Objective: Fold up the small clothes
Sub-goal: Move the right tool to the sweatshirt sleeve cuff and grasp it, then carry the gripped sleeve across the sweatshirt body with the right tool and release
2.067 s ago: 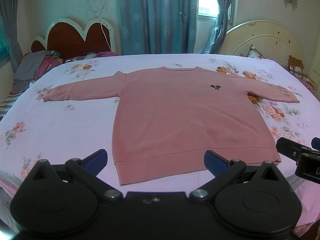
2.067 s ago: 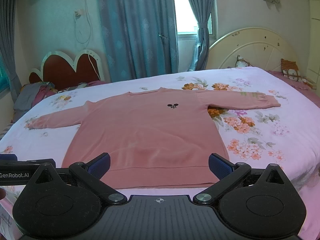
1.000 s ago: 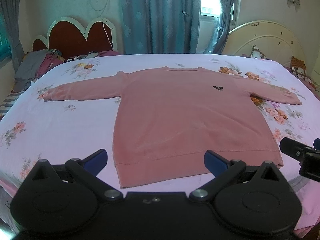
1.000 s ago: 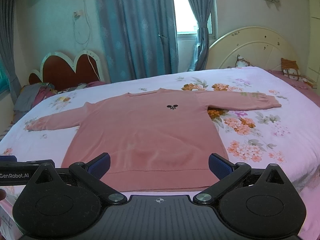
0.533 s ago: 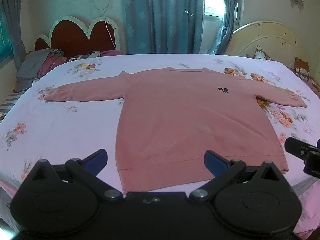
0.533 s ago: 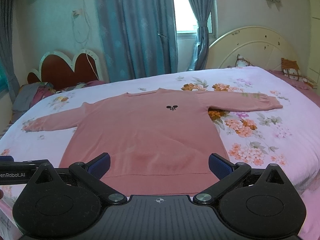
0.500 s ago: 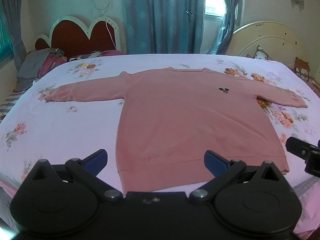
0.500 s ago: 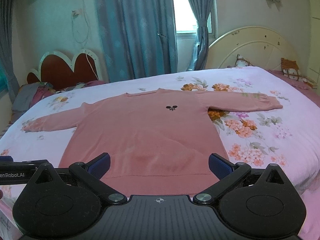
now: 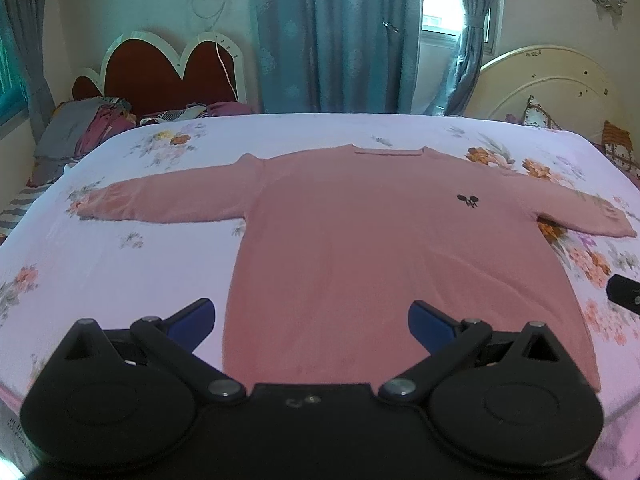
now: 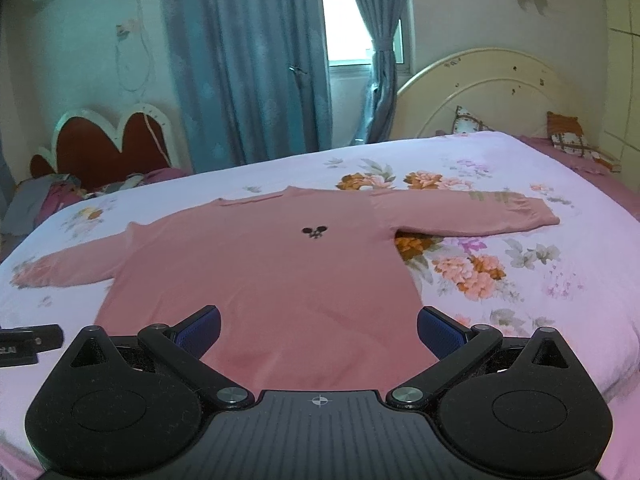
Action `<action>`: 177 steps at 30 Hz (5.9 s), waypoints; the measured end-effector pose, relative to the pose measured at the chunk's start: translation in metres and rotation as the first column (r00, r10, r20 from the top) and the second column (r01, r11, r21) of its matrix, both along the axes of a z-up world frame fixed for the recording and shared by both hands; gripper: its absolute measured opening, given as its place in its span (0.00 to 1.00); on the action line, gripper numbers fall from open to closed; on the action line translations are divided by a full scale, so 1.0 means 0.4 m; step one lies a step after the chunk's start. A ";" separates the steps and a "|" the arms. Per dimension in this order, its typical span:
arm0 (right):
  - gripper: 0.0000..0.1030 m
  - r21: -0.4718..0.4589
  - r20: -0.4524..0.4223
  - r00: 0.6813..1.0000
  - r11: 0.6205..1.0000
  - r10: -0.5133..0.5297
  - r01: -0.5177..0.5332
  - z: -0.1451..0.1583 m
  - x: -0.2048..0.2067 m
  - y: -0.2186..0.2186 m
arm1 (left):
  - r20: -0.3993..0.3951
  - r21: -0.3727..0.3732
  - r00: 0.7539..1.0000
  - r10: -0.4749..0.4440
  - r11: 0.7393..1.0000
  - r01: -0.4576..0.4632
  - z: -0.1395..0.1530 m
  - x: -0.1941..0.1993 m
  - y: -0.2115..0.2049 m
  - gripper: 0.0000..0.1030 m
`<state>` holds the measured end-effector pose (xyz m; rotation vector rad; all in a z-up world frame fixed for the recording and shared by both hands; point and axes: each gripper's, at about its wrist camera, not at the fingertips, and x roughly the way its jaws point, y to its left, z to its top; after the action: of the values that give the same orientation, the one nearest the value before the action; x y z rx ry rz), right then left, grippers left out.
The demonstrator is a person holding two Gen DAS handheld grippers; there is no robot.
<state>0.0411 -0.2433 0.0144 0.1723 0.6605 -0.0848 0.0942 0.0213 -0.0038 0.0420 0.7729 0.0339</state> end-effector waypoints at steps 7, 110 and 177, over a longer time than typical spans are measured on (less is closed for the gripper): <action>1.00 0.030 -0.011 0.999 0.999 -0.039 0.039 -0.037 0.122 -0.088 | -0.016 -0.034 1.000 0.011 0.999 -0.011 -0.033 0.123 -0.021 1.00; 0.60 0.062 -0.093 0.995 0.998 0.030 -0.024 -0.291 0.643 -0.302 | -0.051 -0.011 0.923 -0.380 0.925 0.380 -0.326 0.706 -0.351 0.74; 0.12 0.154 -0.113 0.994 0.988 0.011 0.006 -0.433 1.078 -0.433 | 0.042 -0.049 0.993 -0.107 0.993 0.109 -0.406 0.826 -0.126 0.63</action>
<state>0.4723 -0.4166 -0.1587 0.3173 0.7813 -0.0412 0.4247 -0.0291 -0.1663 0.0341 0.7313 -0.0878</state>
